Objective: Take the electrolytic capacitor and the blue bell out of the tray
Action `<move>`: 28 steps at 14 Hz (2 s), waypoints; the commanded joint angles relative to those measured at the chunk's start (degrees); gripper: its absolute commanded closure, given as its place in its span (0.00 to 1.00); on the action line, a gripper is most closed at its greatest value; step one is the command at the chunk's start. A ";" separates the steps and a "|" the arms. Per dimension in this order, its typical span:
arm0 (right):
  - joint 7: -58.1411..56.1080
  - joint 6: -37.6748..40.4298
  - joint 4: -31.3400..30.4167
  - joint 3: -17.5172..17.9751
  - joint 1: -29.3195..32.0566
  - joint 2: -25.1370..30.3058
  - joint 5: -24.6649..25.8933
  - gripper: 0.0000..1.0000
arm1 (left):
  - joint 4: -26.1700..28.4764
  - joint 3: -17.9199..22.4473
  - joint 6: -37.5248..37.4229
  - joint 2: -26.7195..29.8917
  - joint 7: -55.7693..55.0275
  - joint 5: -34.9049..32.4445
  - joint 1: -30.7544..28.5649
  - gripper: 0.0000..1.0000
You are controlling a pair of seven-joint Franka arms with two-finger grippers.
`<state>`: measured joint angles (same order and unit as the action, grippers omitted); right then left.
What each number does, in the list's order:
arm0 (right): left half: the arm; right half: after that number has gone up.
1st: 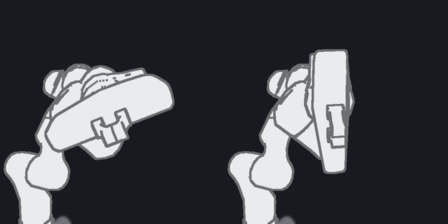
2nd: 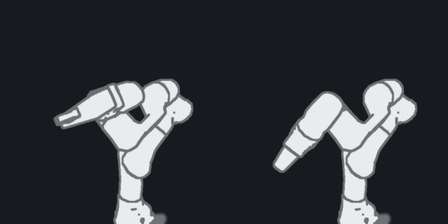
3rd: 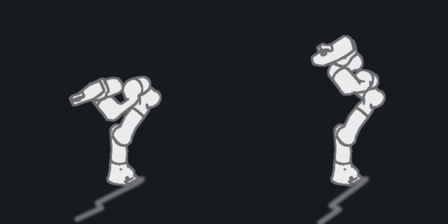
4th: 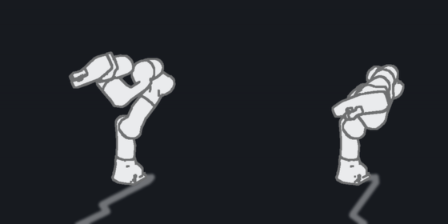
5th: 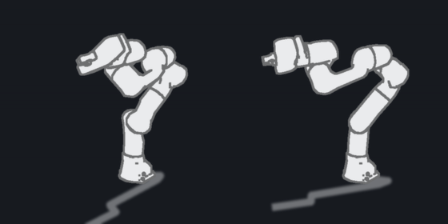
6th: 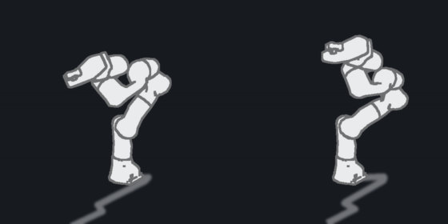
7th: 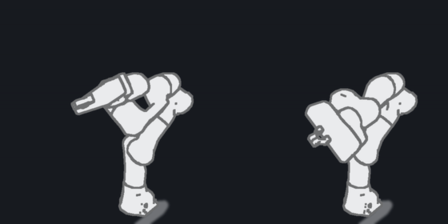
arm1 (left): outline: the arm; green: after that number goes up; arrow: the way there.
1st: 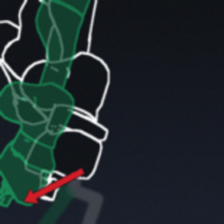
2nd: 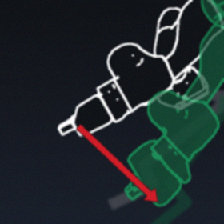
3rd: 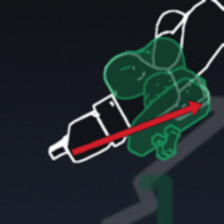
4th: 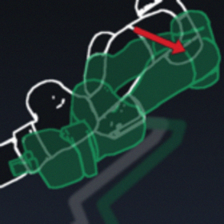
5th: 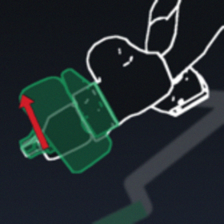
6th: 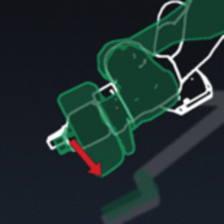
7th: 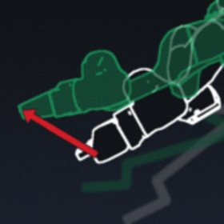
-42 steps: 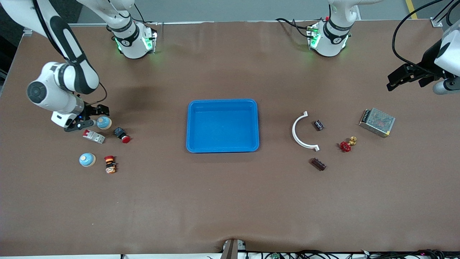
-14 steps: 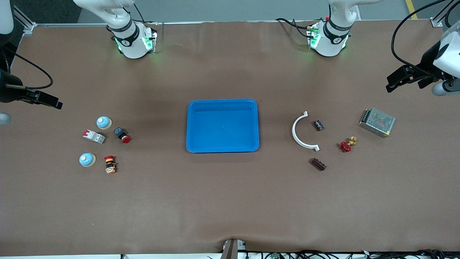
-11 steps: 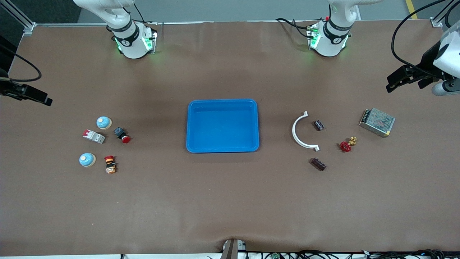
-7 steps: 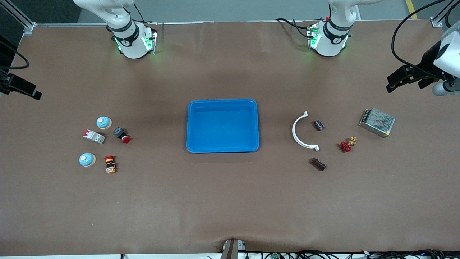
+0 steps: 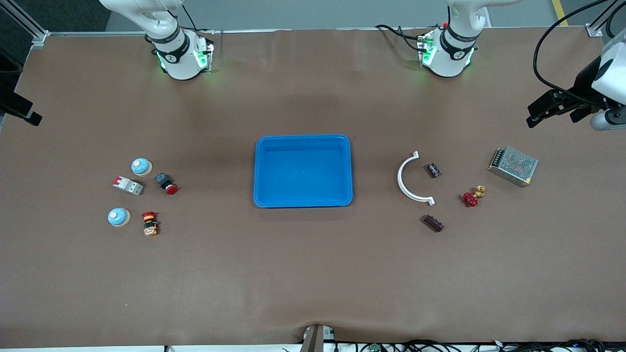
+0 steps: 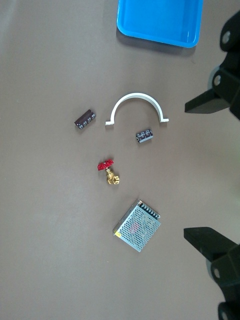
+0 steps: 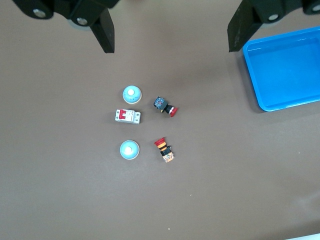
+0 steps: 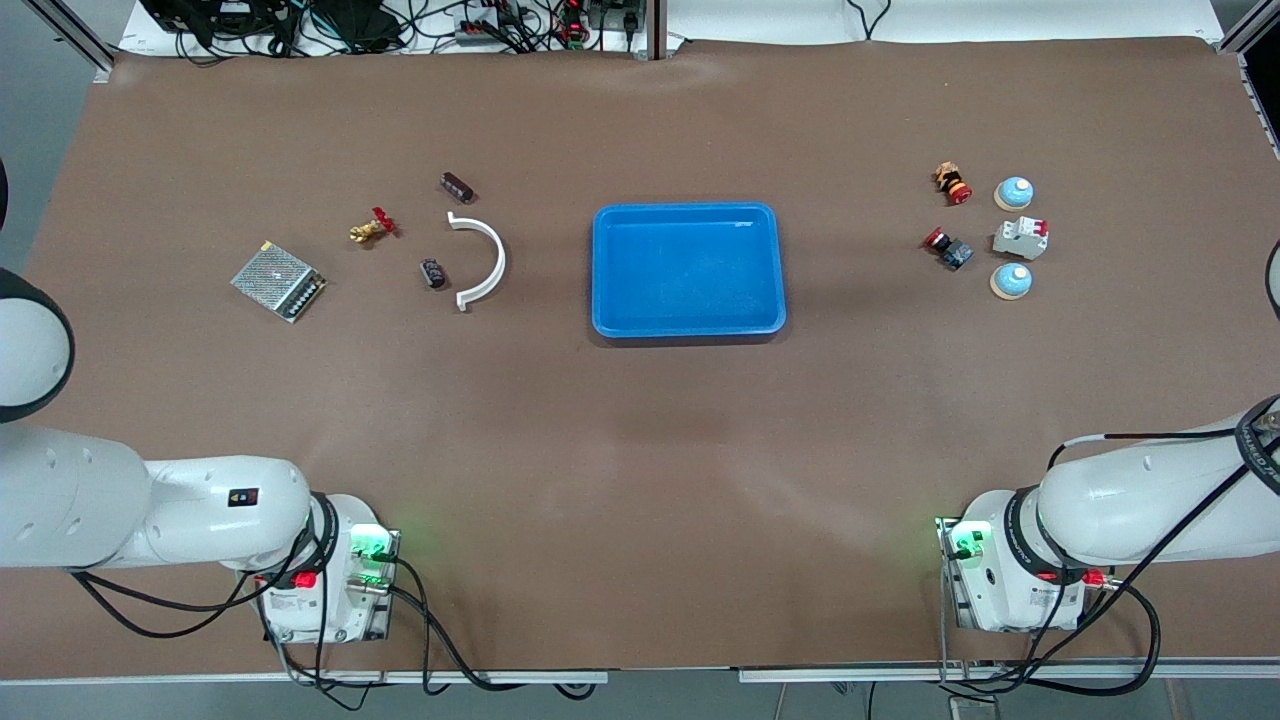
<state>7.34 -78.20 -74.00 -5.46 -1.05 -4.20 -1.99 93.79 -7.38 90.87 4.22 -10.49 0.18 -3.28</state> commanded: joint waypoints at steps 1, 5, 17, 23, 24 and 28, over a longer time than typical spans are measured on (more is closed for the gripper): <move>-0.31 0.51 1.23 -0.08 0.26 -0.72 -0.21 0.00 | -0.27 -0.26 0.36 0.09 -0.06 0.79 -0.15 0.00; -0.31 0.33 1.23 -0.08 0.35 -0.81 -0.30 0.00 | 0.69 -0.35 0.36 0.70 0.03 0.70 -0.06 0.00; 0.22 -0.37 -5.27 -0.08 0.52 3.41 -0.47 0.00 | 5.35 -0.44 2.47 4.13 0.91 0.52 -0.32 0.00; 1.61 -1.68 -8.51 0.10 0.35 3.58 -0.56 0.00 | 5.44 -0.35 3.44 4.13 1.00 0.53 -0.32 0.00; 2.49 -4.04 -11.40 0.10 0.35 4.89 -0.56 0.00 | 5.44 -0.35 3.44 4.04 1.00 0.53 -0.32 0.00; 2.59 -10.74 -18.81 1.07 0.44 7.37 -0.56 0.00 | 4.74 -0.26 3.44 3.61 1.08 0.96 -0.32 0.00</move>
<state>8.72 -87.03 -88.74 -5.02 -0.95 -0.07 -2.00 97.74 -7.58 93.49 6.74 -10.44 0.18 -3.14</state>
